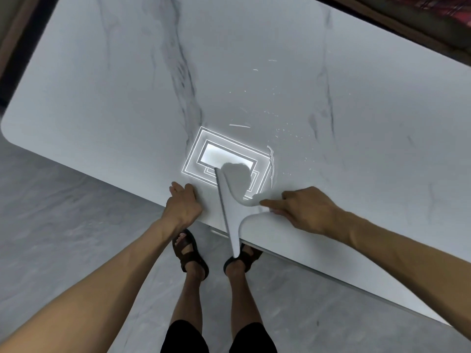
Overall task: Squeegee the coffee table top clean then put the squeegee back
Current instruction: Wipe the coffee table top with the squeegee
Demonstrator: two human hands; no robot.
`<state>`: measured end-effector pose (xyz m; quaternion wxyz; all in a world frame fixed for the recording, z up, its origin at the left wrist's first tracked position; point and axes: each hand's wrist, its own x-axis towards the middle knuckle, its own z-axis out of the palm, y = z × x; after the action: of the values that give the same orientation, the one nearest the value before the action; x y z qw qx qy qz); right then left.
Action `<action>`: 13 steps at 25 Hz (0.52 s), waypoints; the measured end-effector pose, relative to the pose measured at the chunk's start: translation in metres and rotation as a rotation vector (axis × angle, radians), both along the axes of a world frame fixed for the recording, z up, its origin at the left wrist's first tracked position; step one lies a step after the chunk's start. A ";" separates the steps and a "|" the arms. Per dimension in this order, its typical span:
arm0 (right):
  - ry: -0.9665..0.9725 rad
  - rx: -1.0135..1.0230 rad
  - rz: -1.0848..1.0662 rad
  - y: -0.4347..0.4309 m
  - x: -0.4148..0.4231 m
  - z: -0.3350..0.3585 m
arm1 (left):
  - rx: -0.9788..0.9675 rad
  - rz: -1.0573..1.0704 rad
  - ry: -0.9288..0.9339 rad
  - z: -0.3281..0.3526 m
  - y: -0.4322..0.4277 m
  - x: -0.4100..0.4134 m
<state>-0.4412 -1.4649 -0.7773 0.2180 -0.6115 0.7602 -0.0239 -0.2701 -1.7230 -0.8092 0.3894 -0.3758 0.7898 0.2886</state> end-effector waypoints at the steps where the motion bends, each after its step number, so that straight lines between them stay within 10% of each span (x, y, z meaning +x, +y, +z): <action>1: 0.014 0.015 -0.026 0.010 -0.012 0.006 | -0.005 -0.006 -0.009 0.000 -0.001 0.000; 13: 0.067 0.235 -0.497 0.026 -0.100 0.086 | -0.130 0.079 0.342 0.055 -0.019 -0.059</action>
<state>-0.5408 -1.4386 -0.6909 0.2496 -0.3772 0.8913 0.0319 -0.3290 -1.7420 -0.7540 0.2128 -0.3764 0.8462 0.3114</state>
